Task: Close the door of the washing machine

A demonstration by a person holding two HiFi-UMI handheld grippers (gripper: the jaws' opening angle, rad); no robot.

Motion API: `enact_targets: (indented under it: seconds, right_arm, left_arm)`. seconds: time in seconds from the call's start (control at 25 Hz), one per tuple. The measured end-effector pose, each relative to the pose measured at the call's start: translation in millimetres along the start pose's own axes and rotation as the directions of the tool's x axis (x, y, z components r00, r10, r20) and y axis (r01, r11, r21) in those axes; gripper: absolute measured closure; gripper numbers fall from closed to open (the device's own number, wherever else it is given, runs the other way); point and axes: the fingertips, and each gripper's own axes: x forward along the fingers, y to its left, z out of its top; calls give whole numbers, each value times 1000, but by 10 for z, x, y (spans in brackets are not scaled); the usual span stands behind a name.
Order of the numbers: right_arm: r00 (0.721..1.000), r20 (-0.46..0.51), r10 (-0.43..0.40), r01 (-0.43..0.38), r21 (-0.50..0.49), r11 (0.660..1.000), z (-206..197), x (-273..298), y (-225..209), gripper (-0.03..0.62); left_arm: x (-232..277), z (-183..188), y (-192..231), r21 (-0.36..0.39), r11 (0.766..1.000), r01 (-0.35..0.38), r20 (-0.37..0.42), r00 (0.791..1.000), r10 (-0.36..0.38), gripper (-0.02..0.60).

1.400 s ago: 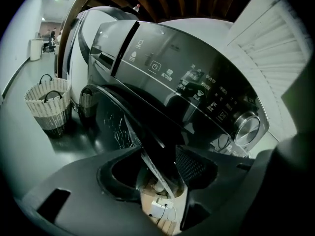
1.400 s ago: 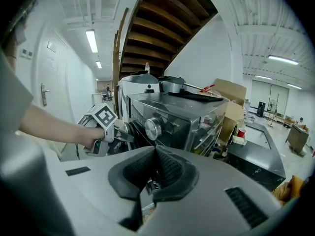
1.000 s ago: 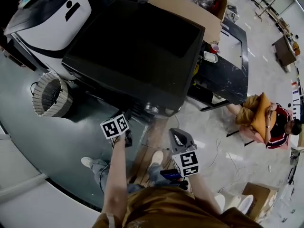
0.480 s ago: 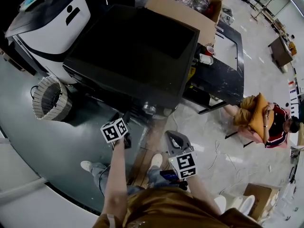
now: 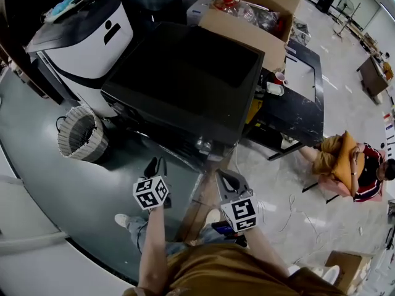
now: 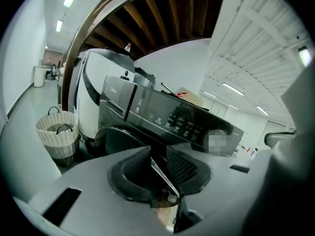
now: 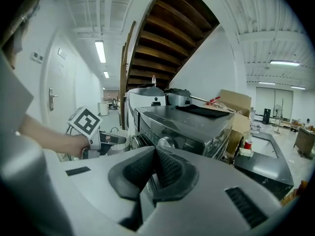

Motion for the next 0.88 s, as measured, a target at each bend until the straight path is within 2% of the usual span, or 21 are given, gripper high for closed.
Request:
enact_targets:
  seconds: [0.04,0.08,0.28,0.44,0.52,0.68,0.88]
  right_arm:
    - [1000,11,3,-3,-2,1000,40,-3,24,582]
    - [1000,18,5,-5,-3,1000,64,-11,47,582]
    - [997,67,28,-27,-13,1000,239,-23,183,582]
    - [995,98,33,-30,-27,999,366,-24,249,582]
    - [992,122,32,-30,-21,999,451,-13,283,582]
    - [986,159,56,-51,-35,998,641,15,416,582]
    - [981,167,98,-90,-57,994,659,92,610,582]
  left_arm:
    - [-99,67,-14,9,1000,2,19,1000,-2,500]
    - [-197,131,-34,16,1000,4,38,999,-5,518]
    - [-659,482,-183,85,996,6,121,993,-16,538]
    - [-1008,761,-275,153,988,-37,217,976,3,543]
    - [-1129,860,-293,160,986,-44,247,969,3,543]
    - [-1284,959,-282,151,987,-56,271,962,13,552]
    - [-1413,900,-211,152,986,-64,270,963,21,557]
